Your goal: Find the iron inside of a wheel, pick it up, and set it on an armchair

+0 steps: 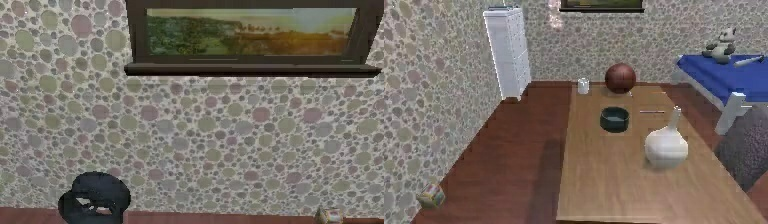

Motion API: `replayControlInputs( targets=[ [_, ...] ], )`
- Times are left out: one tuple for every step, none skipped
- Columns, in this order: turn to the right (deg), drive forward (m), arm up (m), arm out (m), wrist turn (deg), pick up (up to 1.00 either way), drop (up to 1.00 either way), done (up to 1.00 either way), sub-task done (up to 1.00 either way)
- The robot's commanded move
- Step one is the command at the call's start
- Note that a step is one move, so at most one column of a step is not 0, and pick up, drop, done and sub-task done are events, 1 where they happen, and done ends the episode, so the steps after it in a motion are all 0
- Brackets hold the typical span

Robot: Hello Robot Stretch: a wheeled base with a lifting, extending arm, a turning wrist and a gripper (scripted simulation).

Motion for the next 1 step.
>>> replayControlInputs(
  targets=[
    [0.0, 0.40, 0.00, 0.00, 0.0, 0.00, 0.00, 0.00, 0.00]
  ],
)
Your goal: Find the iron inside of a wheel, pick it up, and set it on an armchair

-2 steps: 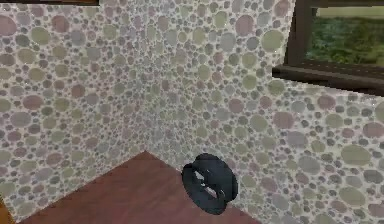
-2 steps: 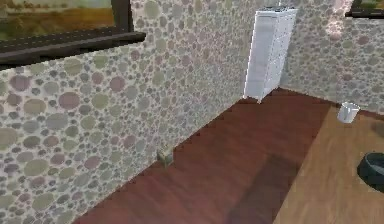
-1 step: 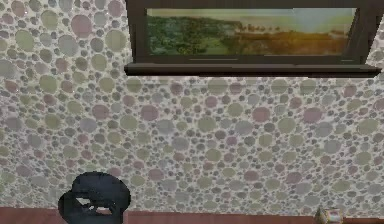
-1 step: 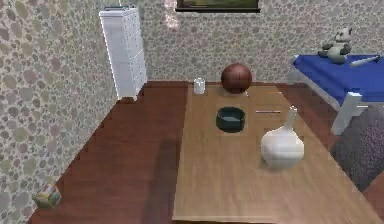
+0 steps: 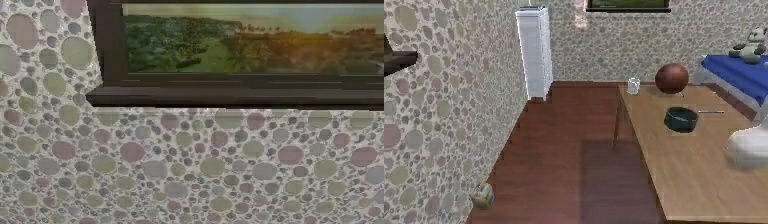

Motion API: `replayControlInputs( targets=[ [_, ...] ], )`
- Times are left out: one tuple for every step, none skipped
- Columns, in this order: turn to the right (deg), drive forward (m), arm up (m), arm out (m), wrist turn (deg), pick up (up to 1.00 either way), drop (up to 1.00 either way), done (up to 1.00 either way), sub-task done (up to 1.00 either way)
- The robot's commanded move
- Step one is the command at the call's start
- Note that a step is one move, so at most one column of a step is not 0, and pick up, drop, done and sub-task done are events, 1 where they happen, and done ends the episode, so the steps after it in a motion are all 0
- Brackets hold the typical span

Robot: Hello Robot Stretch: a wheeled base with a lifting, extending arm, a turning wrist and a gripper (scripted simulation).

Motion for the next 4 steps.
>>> replayControlInputs(
  targets=[
    [-45.0, 0.00, 0.00, 0.00, 0.0, 0.00, 0.00, 0.00, 0.00],
    [-45.0, 0.00, 0.00, 0.00, 0.0, 0.00, 0.00, 0.00, 0.00],
    [-39.0, 0.00, 0.00, 0.00, 0.0, 0.00, 0.00, 0.00, 0.00],
    [0.0, 0.00, 0.30, 0.00, 0.0, 0.00, 0.00, 0.00, 0.00]
  ],
)
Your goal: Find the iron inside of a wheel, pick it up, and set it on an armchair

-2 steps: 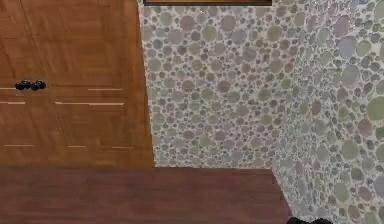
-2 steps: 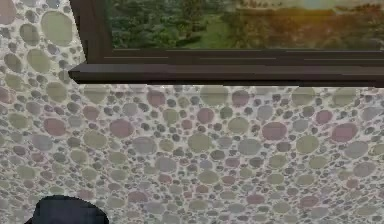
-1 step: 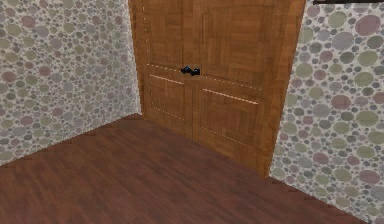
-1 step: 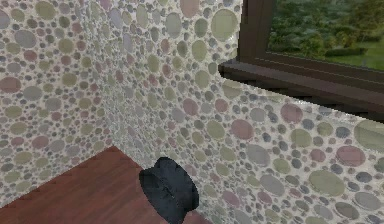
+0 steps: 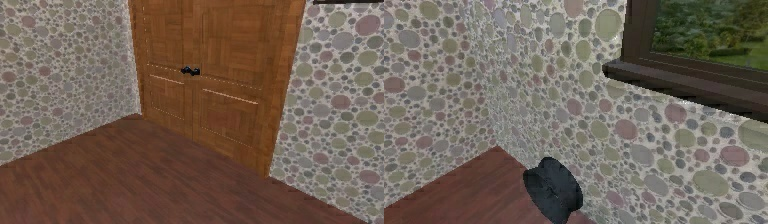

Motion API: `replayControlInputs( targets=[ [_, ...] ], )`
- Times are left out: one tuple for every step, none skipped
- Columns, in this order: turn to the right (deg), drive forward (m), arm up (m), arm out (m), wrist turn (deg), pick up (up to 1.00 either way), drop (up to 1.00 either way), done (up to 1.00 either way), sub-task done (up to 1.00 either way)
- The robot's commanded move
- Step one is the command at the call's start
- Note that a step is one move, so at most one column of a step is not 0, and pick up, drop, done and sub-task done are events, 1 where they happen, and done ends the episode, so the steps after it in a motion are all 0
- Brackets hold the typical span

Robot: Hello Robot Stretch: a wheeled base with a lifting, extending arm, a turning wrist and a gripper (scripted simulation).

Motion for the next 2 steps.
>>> replayControlInputs(
  targets=[
    [0.0, 0.00, 0.00, 0.42, 0.0, 0.00, 0.00, 0.00, 0.00],
    [0.0, 0.00, 0.00, 0.00, 45.0, 0.00, 0.00, 0.00, 0.00]
  ],
)
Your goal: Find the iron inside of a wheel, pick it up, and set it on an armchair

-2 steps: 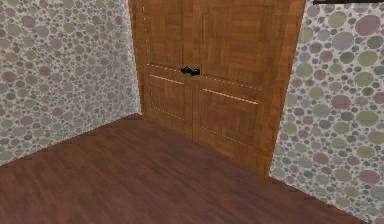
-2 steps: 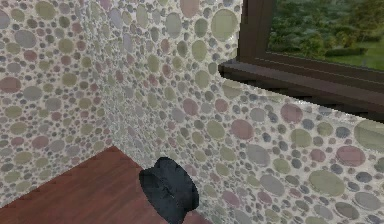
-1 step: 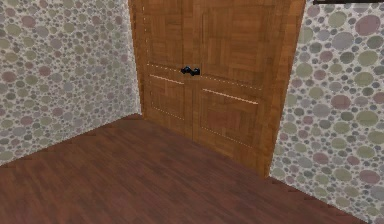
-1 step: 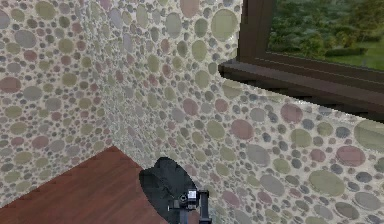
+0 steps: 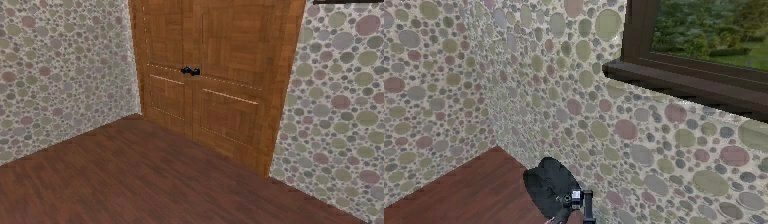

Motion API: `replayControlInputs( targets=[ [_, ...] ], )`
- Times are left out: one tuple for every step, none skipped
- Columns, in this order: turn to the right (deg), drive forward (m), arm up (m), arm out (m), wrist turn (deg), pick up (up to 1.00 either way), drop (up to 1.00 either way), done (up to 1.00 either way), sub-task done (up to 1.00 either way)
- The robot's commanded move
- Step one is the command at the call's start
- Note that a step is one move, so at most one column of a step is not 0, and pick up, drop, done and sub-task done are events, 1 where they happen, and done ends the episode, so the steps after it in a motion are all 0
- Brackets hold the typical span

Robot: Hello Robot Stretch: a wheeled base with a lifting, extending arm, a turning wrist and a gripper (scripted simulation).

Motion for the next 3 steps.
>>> replayControlInputs(
  targets=[
    [0.0, 0.00, 0.00, 0.00, 45.0, 0.00, 0.00, 0.00, 0.00],
    [0.0, 0.00, 0.00, 0.00, 45.0, 0.00, 0.00, 0.00, 0.00],
    [0.0, 0.00, 0.00, 0.00, 33.0, 0.00, 0.00, 0.00, 0.00]
  ],
)
